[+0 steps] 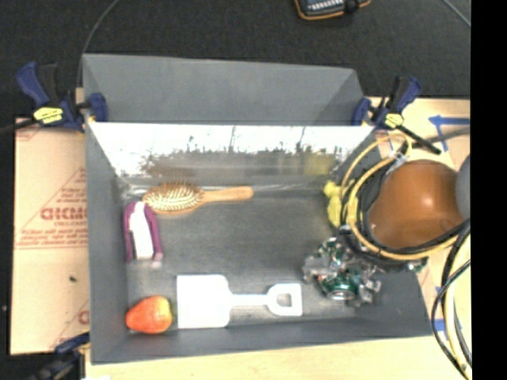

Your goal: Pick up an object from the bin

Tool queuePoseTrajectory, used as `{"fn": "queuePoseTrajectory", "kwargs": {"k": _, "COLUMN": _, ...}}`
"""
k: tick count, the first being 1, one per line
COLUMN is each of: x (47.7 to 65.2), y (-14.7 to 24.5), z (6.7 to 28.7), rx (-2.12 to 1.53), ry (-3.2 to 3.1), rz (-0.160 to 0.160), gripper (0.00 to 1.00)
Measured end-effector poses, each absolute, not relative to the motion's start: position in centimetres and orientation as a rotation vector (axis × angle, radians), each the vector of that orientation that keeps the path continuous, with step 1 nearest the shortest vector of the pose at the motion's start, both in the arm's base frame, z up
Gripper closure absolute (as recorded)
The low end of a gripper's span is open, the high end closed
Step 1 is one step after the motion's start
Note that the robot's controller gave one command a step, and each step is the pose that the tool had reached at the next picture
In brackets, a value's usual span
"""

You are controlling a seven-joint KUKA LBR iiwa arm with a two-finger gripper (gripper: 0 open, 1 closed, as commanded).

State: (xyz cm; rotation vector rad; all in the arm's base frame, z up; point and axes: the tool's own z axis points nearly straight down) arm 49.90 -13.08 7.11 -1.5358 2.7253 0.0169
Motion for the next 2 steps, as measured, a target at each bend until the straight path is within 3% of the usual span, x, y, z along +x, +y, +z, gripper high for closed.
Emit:
{"fn": "queuePoseTrajectory", "kwargs": {"k": 1, "x": 47.97, "y": -8.88, "z": 6.98, "rx": -2.0, "ry": 2.407, "rz": -0.001, "gripper": 1.0}}
{"fn": "queuePoseTrajectory", "kwargs": {"k": 2, "x": 47.99, "y": -8.89, "z": 6.99, "rx": -2.0, "ry": 2.407, "rz": -0.002, "gripper": 1.0}}
